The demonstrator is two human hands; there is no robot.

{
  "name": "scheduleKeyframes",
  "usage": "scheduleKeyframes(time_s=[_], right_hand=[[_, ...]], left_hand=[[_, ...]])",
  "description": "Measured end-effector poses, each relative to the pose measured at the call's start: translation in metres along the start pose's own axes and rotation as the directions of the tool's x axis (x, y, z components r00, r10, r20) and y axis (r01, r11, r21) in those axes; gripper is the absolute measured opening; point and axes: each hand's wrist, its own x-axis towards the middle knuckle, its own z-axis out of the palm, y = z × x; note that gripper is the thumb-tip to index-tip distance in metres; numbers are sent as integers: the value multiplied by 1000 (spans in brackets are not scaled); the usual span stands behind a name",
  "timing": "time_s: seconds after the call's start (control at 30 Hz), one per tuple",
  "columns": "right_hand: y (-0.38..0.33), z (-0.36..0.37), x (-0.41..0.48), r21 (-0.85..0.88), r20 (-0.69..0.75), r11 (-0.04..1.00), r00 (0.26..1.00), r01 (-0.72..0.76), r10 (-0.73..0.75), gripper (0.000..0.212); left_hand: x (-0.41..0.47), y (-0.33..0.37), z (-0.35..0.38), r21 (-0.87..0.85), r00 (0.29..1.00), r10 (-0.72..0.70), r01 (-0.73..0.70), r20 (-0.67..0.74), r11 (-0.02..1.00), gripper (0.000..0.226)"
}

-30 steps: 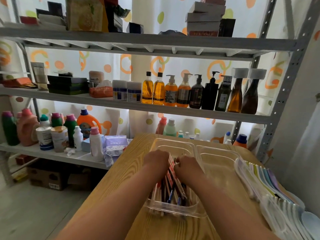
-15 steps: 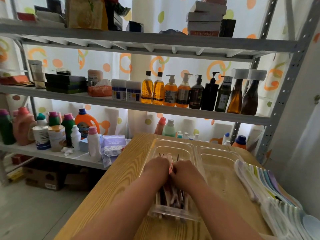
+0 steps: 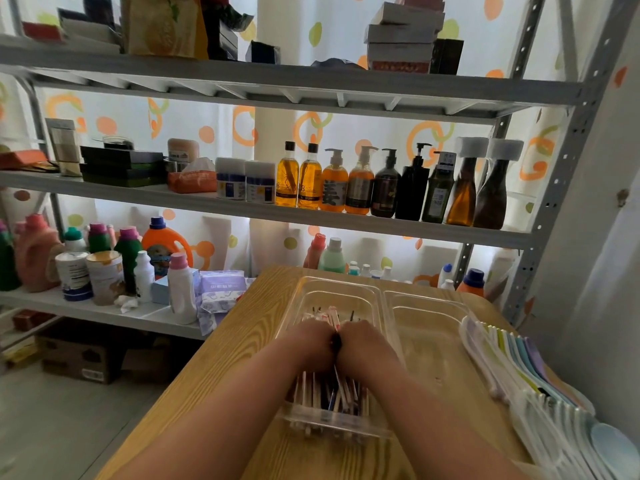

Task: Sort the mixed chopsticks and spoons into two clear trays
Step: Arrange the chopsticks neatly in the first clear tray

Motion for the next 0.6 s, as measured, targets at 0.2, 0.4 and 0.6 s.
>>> scheduleKeyframes(time_s=[0.2,0.4,0.6], right_hand=[[0,1,2,-28,-44,1000,999,12,-13,28],[-3,0,4,-112,150,994,988,-14,31,31],[3,-16,6,132,131,991,991,-1,-17,34]], left_hand=[[4,-4,5,-130,986,8,-30,-167,991,34],[11,-1,10,-15,997,-3,4,75,1000,40],[10,-5,4,-288,998,-5,21,55,957,33]])
